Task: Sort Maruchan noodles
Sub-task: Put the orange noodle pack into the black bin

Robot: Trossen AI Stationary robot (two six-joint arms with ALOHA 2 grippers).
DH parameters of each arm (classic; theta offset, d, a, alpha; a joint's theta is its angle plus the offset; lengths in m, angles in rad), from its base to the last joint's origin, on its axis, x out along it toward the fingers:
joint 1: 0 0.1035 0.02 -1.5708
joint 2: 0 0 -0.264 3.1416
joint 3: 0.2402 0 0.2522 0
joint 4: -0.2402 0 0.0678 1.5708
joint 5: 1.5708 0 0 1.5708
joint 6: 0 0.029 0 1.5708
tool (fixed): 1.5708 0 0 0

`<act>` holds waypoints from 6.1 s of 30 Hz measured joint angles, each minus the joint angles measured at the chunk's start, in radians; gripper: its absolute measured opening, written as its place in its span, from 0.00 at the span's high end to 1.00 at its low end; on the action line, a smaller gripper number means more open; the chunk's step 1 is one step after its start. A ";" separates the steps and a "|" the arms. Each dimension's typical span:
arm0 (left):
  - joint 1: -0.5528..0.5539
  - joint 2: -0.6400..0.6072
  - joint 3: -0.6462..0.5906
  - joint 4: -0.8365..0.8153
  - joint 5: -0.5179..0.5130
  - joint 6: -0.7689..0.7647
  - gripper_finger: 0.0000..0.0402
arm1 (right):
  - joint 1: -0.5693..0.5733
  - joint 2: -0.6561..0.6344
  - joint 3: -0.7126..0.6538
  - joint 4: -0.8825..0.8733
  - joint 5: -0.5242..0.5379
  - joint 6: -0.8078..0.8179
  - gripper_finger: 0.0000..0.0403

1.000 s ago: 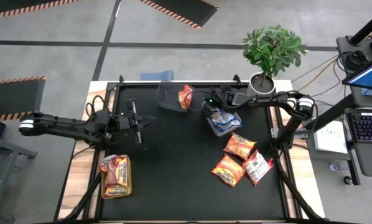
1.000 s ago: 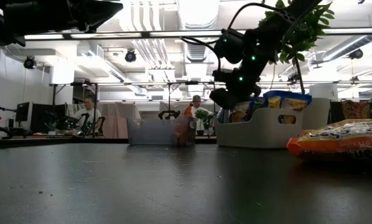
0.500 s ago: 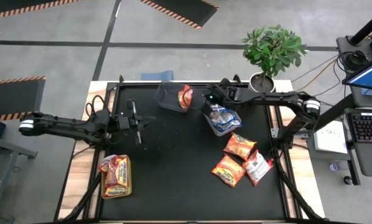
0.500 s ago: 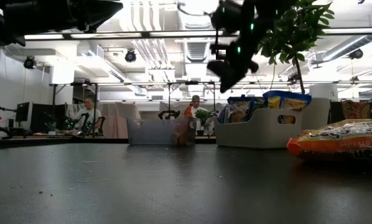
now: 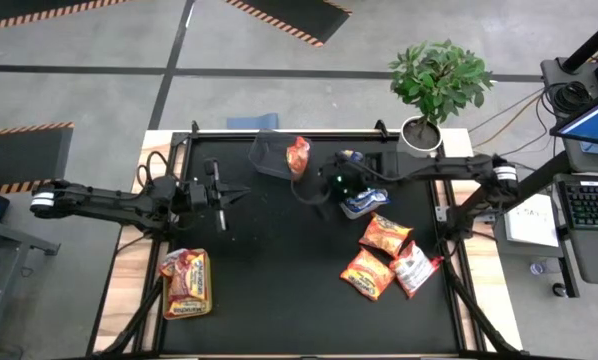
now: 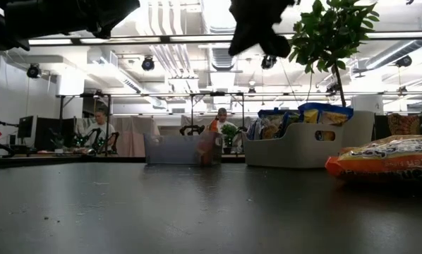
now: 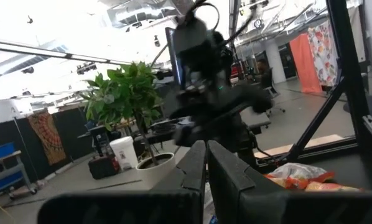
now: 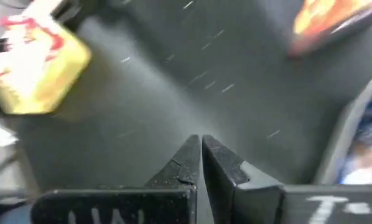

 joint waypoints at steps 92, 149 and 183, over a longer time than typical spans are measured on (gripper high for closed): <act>0.000 0.704 0.443 -0.637 0.261 -0.003 1.00 | 0.380 0.135 -0.412 0.181 0.126 0.517 0.98; -0.001 1.045 0.504 -0.480 0.311 0.143 1.00 | 0.393 0.084 -0.594 0.624 0.246 0.716 0.16; 0.001 1.045 0.503 -0.498 0.306 0.145 1.00 | 0.372 0.230 -0.631 1.003 0.347 0.607 0.57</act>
